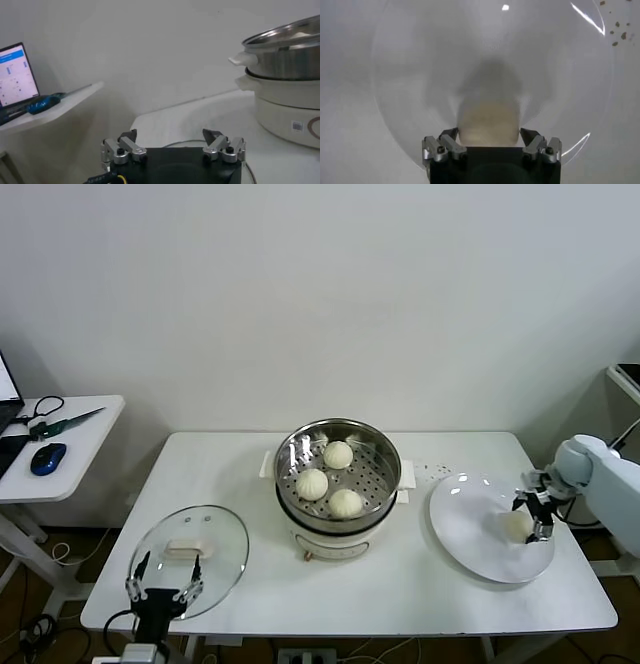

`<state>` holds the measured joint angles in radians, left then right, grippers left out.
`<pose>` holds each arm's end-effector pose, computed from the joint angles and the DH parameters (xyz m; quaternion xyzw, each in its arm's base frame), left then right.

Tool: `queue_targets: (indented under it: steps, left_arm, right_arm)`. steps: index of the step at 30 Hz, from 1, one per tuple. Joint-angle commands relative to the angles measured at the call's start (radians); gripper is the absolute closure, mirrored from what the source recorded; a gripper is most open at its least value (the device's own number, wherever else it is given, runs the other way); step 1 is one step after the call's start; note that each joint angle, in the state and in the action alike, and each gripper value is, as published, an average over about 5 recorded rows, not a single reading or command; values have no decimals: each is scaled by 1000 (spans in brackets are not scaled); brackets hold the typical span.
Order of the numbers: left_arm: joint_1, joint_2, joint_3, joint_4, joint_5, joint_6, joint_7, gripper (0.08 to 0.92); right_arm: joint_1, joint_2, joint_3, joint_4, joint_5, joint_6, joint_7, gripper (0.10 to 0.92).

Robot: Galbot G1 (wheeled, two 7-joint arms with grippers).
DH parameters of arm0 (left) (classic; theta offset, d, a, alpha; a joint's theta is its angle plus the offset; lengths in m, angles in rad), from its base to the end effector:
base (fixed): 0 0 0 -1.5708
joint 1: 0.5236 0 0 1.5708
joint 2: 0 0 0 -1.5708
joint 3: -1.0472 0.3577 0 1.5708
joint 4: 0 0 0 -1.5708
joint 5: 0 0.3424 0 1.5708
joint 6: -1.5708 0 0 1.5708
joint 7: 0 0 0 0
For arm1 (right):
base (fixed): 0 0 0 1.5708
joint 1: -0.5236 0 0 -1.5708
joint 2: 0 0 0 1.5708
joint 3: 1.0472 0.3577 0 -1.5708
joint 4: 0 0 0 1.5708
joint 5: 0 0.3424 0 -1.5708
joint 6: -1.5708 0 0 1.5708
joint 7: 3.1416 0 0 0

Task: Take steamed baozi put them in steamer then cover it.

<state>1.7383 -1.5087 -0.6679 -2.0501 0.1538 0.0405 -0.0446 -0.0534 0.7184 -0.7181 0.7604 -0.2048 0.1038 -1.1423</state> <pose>0.1063 0.0560 -0.3432 0.0596 -0.9802 -0.1436 0.1229 0.5167 -0.3091 -0.2453 0.4772 -0.5246 0.5140 0.4825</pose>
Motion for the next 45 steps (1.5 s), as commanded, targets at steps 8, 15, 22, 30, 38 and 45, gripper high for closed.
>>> queue_targets:
  steps: [8, 15, 22, 30, 38, 45]
  left_arm:
    - [1, -2, 8, 2, 3, -4, 2, 177]
    - [6, -4, 13, 0, -1, -13, 4, 177]
    - [10, -4, 29, -7, -8, -20, 5, 177]
    - [22, 0, 47, -23, -21, -31, 6, 177]
    - [27, 11, 55, -29, -24, -42, 7, 177]
    - [34, 21, 51, -37, -35, -46, 6, 177]
  right_arm:
    - [43, -6, -57, 3, 69, -14, -14, 267]
    - [169, -48, -188, 80, 221, -57, -23, 286]
    - [505, -8, -463, 168, 457, -153, -22, 287]
    - [848, 138, -784, 286, 825, -264, 31, 287]
    - [991, 340, -973, 321, 1031, -306, 51, 296]
    - [947, 483, -1015, 333, 1092, -344, 97, 288]
